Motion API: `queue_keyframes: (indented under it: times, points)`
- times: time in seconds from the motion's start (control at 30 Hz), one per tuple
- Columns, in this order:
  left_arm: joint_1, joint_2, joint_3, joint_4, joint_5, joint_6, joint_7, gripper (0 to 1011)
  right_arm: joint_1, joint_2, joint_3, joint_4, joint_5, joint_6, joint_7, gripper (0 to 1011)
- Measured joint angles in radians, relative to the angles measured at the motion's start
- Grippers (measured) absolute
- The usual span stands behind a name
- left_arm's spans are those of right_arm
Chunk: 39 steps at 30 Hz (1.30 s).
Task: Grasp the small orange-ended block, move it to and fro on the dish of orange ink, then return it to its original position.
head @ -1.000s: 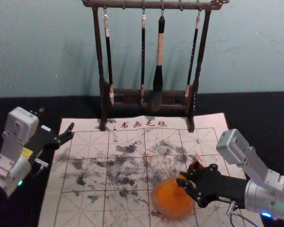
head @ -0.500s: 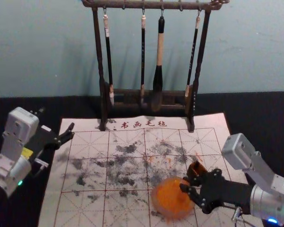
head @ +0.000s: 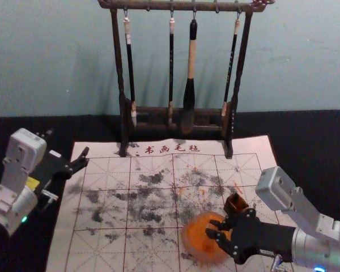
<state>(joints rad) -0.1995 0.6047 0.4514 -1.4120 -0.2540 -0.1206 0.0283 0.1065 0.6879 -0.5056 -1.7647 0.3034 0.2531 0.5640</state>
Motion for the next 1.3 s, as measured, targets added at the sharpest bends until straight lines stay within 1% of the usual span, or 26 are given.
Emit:
queue_keyframes:
  times: [0.4,0.67,0.93,1.17,1.3]
  points:
    - [0.0,0.0,0.0,0.0,0.0,0.0,0.0,1001,0.039,-0.026,-0.015,0.043,-0.012,0.002,-0.001,82]
    - [0.0,0.0,0.0,0.0,0.0,0.0,0.0,1001,0.052,-0.035,-0.008,0.067,-0.012,0.004,-0.008,82]
    - [0.0,0.0,0.0,0.0,0.0,0.0,0.0,1001,0.045,-0.028,0.01,0.069,-0.004,0.007,-0.018,82]
    - [0.0,0.0,0.0,0.0,0.0,0.0,0.0,1001,0.019,-0.008,0.027,0.044,0.008,0.009,-0.02,82]
    - [0.0,0.0,0.0,0.0,0.0,0.0,0.0,1001,0.008,0.0,0.029,0.03,0.017,0.009,-0.017,82]
